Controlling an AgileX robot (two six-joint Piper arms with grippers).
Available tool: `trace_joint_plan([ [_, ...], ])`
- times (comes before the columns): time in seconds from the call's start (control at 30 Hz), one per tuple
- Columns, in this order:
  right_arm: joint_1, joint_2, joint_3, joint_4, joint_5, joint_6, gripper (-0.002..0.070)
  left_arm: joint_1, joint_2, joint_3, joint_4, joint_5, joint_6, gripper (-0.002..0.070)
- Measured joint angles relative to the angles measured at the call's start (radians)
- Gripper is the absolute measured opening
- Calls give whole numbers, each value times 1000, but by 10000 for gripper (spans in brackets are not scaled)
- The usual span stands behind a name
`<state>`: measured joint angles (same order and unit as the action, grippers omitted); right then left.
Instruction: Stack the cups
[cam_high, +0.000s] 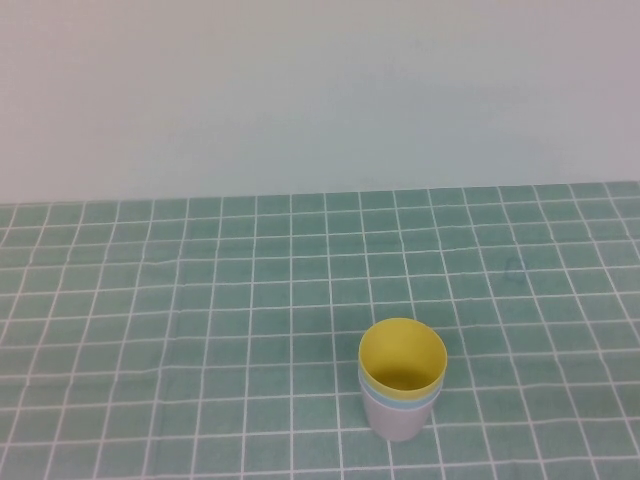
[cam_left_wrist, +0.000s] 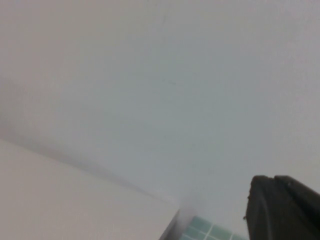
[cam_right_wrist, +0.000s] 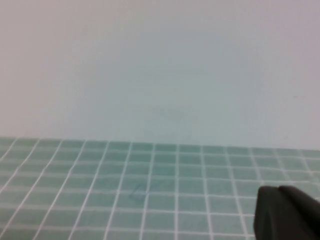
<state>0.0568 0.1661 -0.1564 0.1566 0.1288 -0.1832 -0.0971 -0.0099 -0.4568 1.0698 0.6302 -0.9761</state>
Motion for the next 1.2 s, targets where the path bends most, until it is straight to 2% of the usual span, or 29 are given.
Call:
trace_joint_plan([
  [0.13, -79, -125, 25, 19, 14, 10, -1, 0, 0, 0, 0, -91, -4, -1],
  [0.3, -86, -178, 27, 25, 12, 18, -1, 0, 0, 0, 0, -203, -4, -1],
  [0.77, -77, -178, 43, 31, 2, 22, -1, 0, 0, 2, -27, -219, -66, -1],
  [0.83, -77, -178, 74, 31, -4, 25, -1, 0, 0, 8, -114, -218, -13, -1],
  [0.9, -77, -178, 125, 22, -4, 36, -1, 0, 2, 18, -279, -215, 113, -1],
  [1.1, -77, -178, 185, -57, 53, 104, -1, 0, 2, 71, -851, -294, 769, -1],
  [1.2, -77, -178, 185, -71, 72, 110, -1, 0, 2, 117, -1022, -323, 957, -1],
])
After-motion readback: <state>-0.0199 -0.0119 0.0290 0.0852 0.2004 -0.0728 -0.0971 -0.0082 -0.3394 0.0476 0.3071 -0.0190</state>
